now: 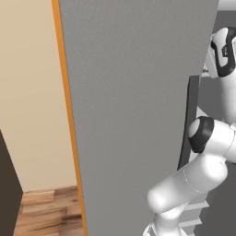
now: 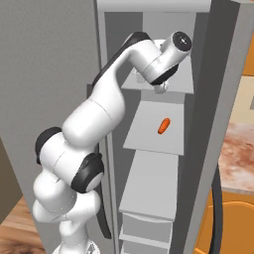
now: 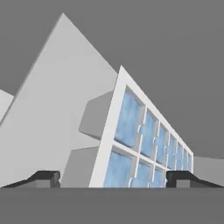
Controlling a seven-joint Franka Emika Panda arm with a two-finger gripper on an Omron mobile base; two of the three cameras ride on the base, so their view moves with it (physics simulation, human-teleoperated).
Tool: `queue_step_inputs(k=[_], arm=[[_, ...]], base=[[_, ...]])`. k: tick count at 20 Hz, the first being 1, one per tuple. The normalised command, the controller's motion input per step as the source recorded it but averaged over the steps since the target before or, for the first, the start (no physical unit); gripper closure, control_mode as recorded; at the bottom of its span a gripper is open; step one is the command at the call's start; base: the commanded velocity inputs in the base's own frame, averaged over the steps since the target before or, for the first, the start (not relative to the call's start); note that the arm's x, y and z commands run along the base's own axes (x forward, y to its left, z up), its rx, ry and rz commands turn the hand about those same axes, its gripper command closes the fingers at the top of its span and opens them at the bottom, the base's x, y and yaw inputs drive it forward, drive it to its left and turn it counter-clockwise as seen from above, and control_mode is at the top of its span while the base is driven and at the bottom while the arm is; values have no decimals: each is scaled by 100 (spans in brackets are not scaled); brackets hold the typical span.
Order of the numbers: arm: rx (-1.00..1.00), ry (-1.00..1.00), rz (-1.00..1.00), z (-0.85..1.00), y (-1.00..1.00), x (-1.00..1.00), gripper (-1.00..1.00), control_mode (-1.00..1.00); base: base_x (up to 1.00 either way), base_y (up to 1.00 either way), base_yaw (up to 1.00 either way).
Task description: Open the freezer door, pick up the ice cube tray from the freezer, and place it on the dining counter.
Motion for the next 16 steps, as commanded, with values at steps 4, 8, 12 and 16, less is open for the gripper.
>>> queue_step_inputs(k=[4,8,12,16], arm=[[-9,-2,6,-28,28,0,-100,-100],[-5,0,4,-26,18,3,100,-100],[-1,0,1,-22,6,25,100,-100],[0,0,0,-4,0,18,100,-100]], base=[[0,0,0],[0,0,0],[0,0,0],[0,0,0]])
